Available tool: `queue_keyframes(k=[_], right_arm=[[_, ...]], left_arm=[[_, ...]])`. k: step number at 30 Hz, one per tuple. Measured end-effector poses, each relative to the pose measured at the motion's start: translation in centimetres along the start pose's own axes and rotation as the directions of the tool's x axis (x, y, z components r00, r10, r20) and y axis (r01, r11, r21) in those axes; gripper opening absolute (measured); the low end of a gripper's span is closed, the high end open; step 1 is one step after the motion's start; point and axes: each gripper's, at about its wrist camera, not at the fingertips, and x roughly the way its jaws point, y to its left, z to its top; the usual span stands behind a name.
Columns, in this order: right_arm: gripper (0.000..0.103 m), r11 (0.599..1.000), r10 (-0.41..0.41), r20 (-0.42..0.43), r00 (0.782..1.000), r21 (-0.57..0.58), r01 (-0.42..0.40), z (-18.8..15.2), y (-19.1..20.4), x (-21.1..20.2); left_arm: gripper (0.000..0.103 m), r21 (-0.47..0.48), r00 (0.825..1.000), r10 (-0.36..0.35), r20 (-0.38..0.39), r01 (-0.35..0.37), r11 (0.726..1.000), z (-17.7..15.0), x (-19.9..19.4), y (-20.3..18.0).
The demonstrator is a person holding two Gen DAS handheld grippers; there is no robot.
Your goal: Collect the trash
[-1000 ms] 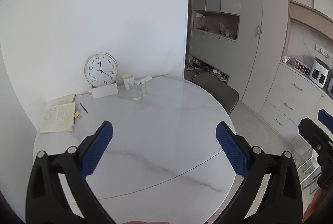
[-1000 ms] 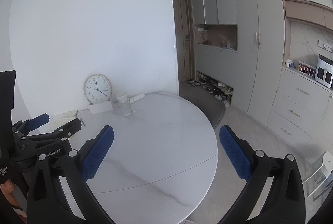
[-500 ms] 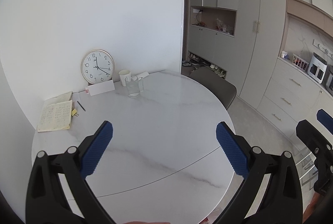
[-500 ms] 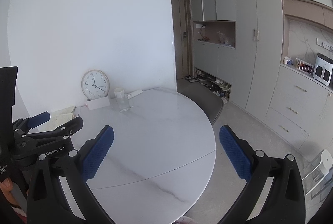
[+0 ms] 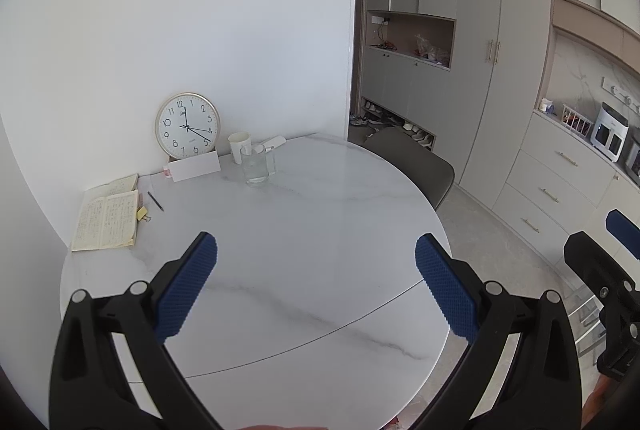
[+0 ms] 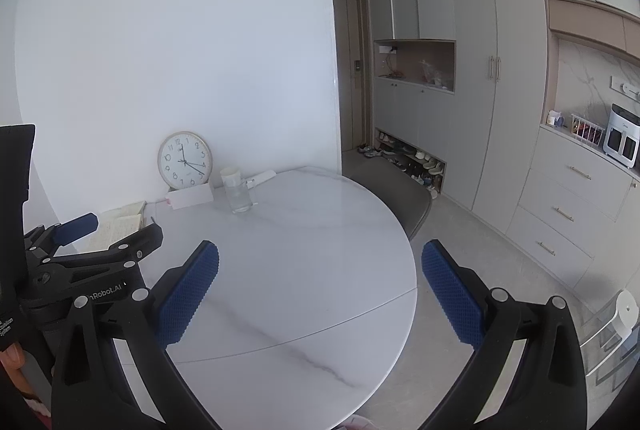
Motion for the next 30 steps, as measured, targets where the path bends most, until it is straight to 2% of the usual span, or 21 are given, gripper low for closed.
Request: queue_keyframes(k=[30], right_arm=[[0.101,1.000,0.023,-0.017,1.000,0.004,-0.023,0.54,-0.14,0.33]], left_arm=[[0.095,-0.009,1.000,0.012,-0.009,-0.012,1.000,-0.24,0.35,0.02]])
